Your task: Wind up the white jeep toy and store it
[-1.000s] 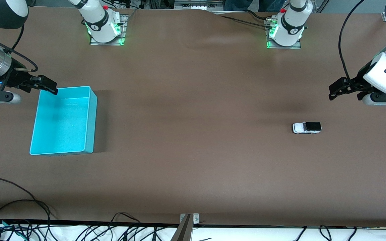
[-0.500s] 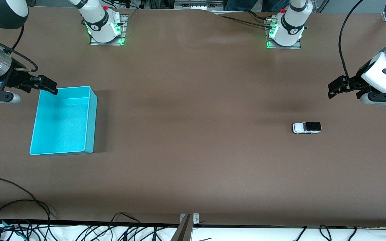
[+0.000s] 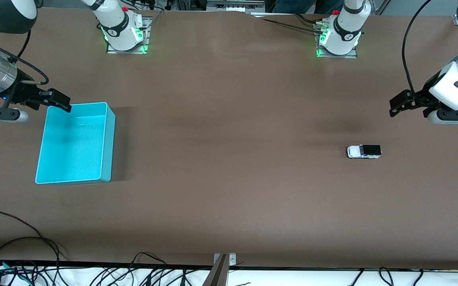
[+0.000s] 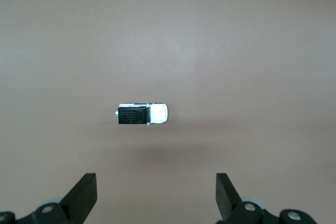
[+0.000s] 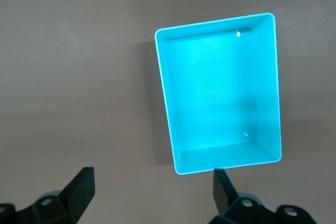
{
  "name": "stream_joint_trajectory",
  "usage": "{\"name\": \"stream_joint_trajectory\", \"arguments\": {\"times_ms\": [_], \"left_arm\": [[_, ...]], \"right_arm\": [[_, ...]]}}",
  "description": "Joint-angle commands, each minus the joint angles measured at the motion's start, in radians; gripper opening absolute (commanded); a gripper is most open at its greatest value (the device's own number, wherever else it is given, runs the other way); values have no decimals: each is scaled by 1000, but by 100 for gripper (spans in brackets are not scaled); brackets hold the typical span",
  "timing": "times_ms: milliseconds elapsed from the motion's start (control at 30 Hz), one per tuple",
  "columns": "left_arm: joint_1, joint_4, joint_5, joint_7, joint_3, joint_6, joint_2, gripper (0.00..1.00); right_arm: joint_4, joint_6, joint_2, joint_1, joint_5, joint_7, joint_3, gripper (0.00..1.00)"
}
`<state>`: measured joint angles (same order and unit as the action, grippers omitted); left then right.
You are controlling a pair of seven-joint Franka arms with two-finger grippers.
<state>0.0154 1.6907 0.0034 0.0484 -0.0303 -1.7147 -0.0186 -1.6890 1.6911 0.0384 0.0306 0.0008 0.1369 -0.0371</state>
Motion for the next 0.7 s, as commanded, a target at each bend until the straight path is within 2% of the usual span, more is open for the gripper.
{"name": "stream_joint_trajectory", "arguments": {"times_ms": [0,667], "left_arm": [[-2,-11,26,-22,3,18,9,100],[-6,-42,18,-18,4,52,9,100]], "right_arm": [[-1,5,-8,-1,-1,-16,-3,100],[-3,5,-8,-1,1,-16,-1,100]]}}
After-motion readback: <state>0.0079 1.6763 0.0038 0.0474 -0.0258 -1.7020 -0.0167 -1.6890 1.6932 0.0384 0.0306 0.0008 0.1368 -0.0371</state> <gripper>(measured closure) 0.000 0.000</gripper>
